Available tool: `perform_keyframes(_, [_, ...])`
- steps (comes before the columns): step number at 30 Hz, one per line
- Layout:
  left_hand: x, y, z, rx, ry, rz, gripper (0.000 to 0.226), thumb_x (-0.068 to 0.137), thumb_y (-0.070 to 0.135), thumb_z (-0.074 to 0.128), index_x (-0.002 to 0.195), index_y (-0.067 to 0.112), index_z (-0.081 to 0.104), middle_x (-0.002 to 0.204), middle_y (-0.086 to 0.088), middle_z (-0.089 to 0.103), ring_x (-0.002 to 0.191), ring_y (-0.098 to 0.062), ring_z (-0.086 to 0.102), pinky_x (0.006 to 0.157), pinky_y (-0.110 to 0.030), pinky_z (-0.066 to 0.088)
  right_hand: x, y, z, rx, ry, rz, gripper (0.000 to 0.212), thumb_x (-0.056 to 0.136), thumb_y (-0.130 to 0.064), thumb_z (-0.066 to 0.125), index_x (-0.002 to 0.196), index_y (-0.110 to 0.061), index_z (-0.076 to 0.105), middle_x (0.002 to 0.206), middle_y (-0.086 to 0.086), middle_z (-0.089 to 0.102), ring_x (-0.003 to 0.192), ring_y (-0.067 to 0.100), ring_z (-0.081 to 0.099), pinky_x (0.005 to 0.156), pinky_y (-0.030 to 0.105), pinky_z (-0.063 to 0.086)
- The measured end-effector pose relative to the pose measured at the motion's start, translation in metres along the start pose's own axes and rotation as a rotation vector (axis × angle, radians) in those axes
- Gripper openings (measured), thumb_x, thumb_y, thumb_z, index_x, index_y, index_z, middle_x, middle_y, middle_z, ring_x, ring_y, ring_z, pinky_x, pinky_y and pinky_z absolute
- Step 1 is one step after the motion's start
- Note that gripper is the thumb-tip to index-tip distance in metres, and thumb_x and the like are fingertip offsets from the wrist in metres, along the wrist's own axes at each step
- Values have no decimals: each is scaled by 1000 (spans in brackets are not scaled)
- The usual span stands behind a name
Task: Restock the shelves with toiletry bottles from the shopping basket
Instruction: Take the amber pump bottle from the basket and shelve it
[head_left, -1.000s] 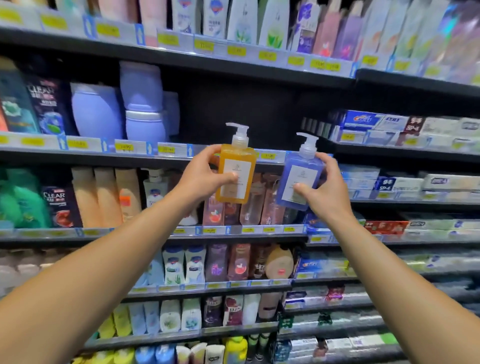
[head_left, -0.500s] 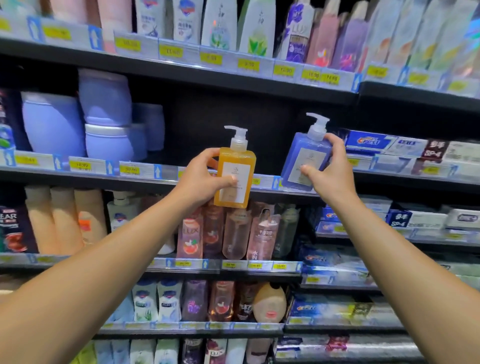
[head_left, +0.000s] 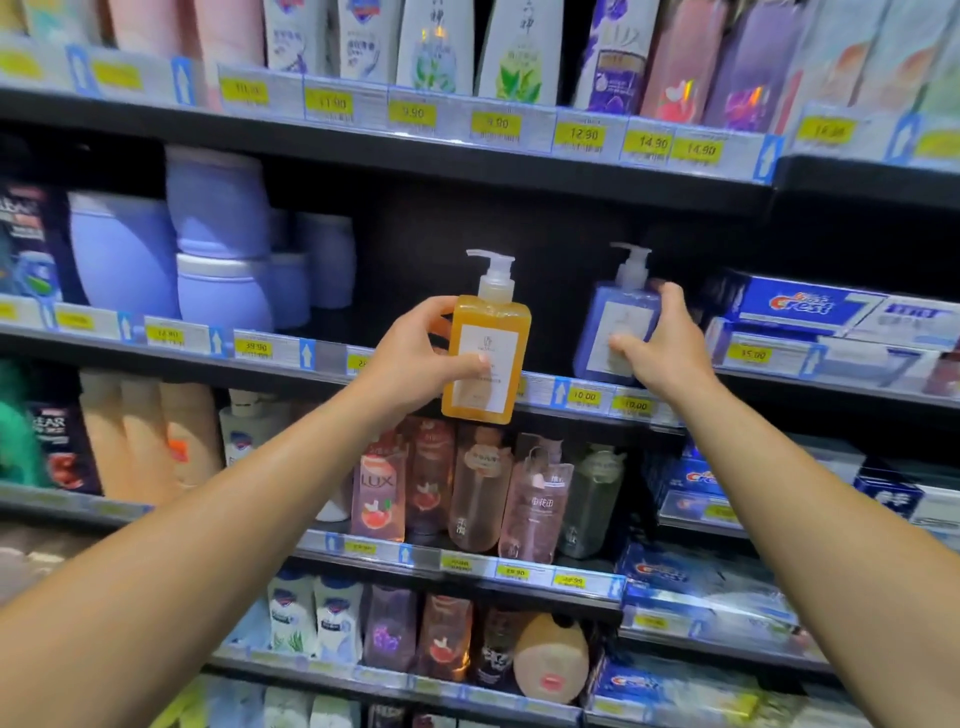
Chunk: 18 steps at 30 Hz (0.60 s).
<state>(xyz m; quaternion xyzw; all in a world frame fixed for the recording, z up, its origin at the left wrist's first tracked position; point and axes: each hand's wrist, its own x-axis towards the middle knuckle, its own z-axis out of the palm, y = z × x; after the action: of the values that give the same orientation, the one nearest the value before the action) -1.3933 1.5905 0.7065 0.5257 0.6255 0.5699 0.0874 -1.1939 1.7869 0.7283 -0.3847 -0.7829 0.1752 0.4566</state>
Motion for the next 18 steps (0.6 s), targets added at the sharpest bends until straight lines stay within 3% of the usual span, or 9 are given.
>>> perform_keyframes(2, [0, 0, 1, 14, -4, -3, 61, 80, 22, 78, 133, 30, 51, 113, 9, 63, 98, -13, 67, 84, -41, 59, 0, 6, 3, -36, -74, 31, 58, 85, -18, 72, 130, -17, 36, 103, 1, 56, 82, 16, 54, 69, 26, 38])
perform_keyframes(6, [1, -1, 1, 12, 3, -15, 61, 80, 19, 78, 134, 27, 50, 115, 6, 63, 100, -15, 67, 86, -43, 58, 0, 9, 7, -99, -148, 46, 63, 86, -15, 70, 136, -16, 32, 107, 6, 55, 88, 23, 54, 74, 30, 39])
perform_keyframes(10, [3, -3, 1, -5, 3, -19, 59, 81, 18, 77, 133, 28, 51, 115, 6, 63, 101, -17, 67, 86, -46, 58, -8, 6, 6, -163, -114, 41, 76, 82, -17, 73, 144, -12, 29, 134, 11, 44, 111, 26, 52, 83, 32, 41])
perform_keyframes(12, [4, -5, 0, -5, -4, -15, 59, 81, 18, 77, 133, 27, 51, 115, 6, 63, 101, -18, 67, 86, -46, 58, -21, 3, 7, -243, 67, -99, 73, 80, -20, 75, 141, -13, 35, 138, 9, 38, 119, 27, 45, 91, 35, 41])
perform_keyframes(14, [6, -7, -1, -6, -10, -11, 59, 80, 18, 78, 132, 28, 52, 114, 6, 64, 100, -17, 67, 86, -46, 58, -32, -2, 12, -378, 221, -327, 57, 81, -19, 71, 133, -14, 47, 130, 7, 44, 115, 28, 44, 90, 37, 42])
perform_keyframes(16, [8, -8, -1, 1, -19, -4, 59, 80, 19, 78, 132, 28, 52, 113, 7, 64, 98, -15, 67, 85, -44, 58, -34, -9, 19, -496, 225, -456, 49, 83, -23, 68, 128, -13, 54, 125, 8, 51, 112, 30, 46, 90, 41, 45])
perform_keyframes(18, [11, -8, 0, 5, -30, 1, 59, 80, 19, 78, 132, 29, 52, 112, 8, 64, 97, -13, 68, 85, -42, 58, -29, -15, 26, -621, 177, -438, 50, 85, -33, 66, 130, -14, 54, 124, 7, 52, 112, 29, 46, 93, 41, 42])
